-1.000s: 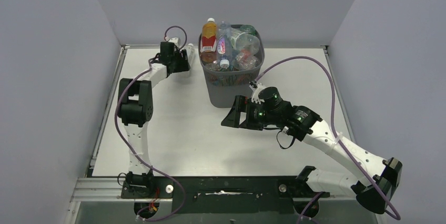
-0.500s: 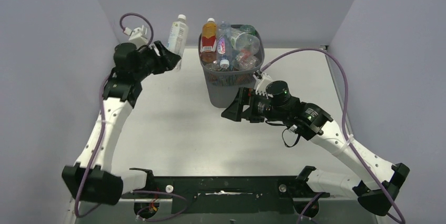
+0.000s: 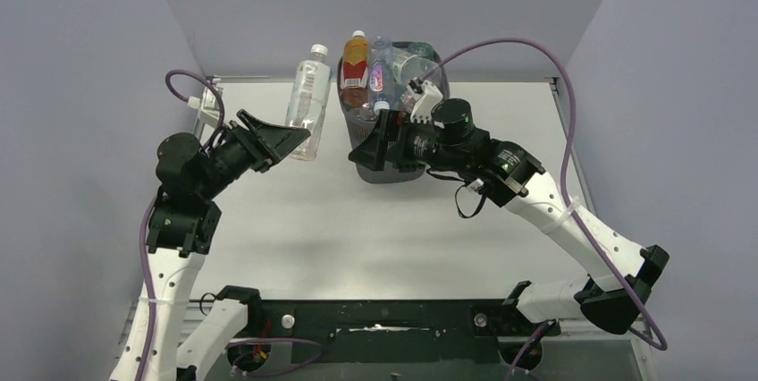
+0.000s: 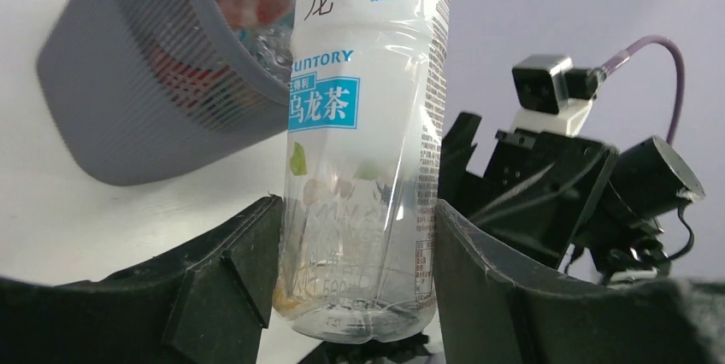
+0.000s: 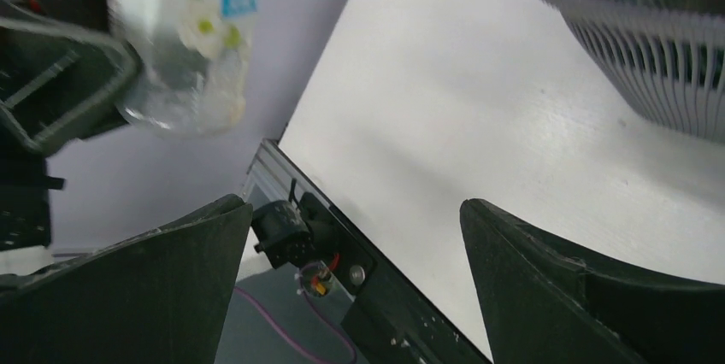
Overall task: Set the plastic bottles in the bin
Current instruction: Pick up the plastic bottle at the center of the board.
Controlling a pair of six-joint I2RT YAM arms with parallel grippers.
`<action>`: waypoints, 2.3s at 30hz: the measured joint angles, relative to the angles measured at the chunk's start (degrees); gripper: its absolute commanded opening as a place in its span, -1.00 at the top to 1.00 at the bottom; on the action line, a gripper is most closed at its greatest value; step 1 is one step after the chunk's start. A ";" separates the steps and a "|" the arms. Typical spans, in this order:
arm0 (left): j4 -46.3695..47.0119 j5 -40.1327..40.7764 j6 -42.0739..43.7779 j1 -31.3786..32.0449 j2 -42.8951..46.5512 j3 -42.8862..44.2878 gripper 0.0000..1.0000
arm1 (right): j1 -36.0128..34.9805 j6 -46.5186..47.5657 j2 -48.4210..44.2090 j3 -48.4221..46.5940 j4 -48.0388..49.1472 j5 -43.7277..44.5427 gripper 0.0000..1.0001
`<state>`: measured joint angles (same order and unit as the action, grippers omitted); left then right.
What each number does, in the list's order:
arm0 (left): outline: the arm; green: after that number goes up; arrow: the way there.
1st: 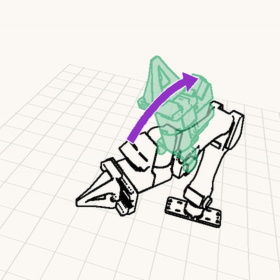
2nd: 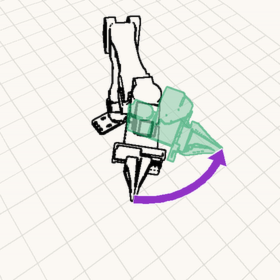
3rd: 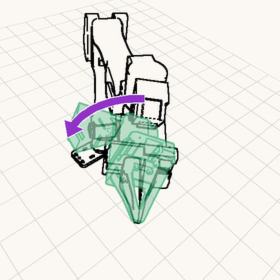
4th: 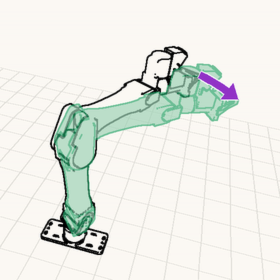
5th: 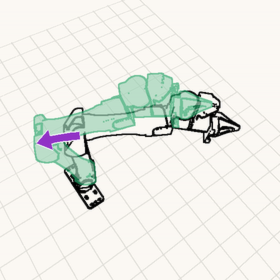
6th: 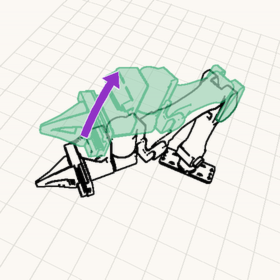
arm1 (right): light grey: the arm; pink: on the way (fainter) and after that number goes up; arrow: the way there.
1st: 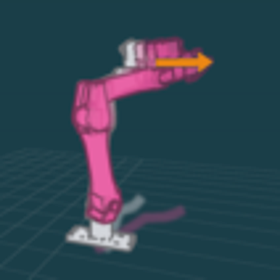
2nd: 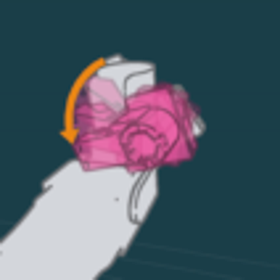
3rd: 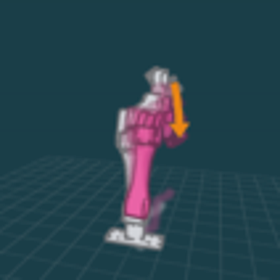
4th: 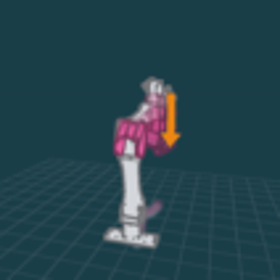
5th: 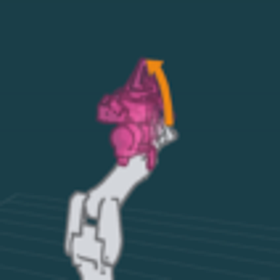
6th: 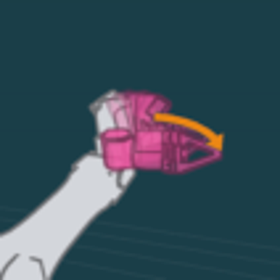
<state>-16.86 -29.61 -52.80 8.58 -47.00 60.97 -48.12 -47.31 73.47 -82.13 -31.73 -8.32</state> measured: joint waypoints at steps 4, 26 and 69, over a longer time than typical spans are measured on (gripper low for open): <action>4.46 -2.25 -6.82 0.02 3.43 -4.48 0.10 | 0.02 1.95 2.43 -7.17 1.51 0.90 -0.91; 28.46 -6.71 -31.63 4.13 1.95 -15.89 0.10 | 2.75 3.17 11.82 -13.05 15.12 -3.78 -0.96; 15.96 -9.35 -12.13 6.86 -10.14 3.43 -0.25 | 20.26 8.87 14.73 -30.38 -2.01 -17.22 -0.27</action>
<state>-0.91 -38.96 -64.93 15.44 -57.14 64.40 -27.86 -38.44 88.20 -112.51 -33.74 -25.54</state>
